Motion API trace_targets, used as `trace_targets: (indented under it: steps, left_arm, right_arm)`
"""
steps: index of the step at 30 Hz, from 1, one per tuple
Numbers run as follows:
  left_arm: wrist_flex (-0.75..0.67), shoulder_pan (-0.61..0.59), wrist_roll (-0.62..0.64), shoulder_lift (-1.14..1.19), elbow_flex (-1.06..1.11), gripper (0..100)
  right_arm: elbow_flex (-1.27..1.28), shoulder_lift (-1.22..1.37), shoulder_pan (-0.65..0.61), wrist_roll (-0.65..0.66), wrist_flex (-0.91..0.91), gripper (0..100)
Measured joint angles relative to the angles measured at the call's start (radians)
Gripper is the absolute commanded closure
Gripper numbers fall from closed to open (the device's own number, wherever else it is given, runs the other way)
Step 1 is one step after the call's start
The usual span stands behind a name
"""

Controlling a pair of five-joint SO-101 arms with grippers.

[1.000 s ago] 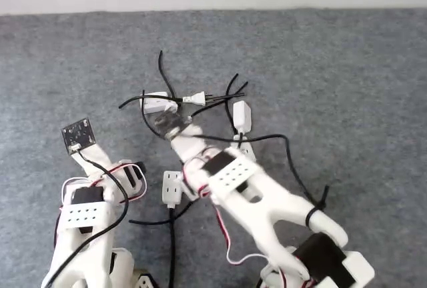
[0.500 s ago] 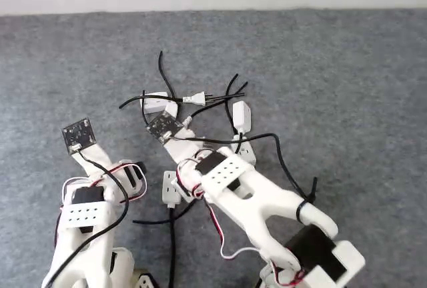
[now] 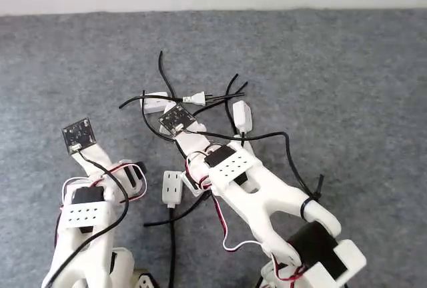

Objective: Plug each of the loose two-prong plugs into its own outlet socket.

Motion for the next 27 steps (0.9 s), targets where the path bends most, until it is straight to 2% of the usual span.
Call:
trace_targets:
  steps: [7,11,17,22,27]
  left_arm:
    - [0.0,0.0,0.0,0.0,0.0,77]
    - [0.0,0.0,0.0,0.0,0.0,77]
    - [0.0,0.0,0.0,0.0,0.0,77]
    - [0.0,0.0,0.0,0.0,0.0,77]
    - [0.0,0.0,0.0,0.0,0.0,77]
  right_arm:
    - [0.0,0.0,0.0,0.094,-0.005,97.7]
    - [-0.002,0.012,0.0,0.144,-0.02,91.6]
    - [-0.084,0.101,0.0,0.16,-0.048,93.1]
    - [-0.11,0.126,0.003,0.164,-0.043,88.0]
    - [-0.11,0.13,0.002,0.204,-0.04,89.8]
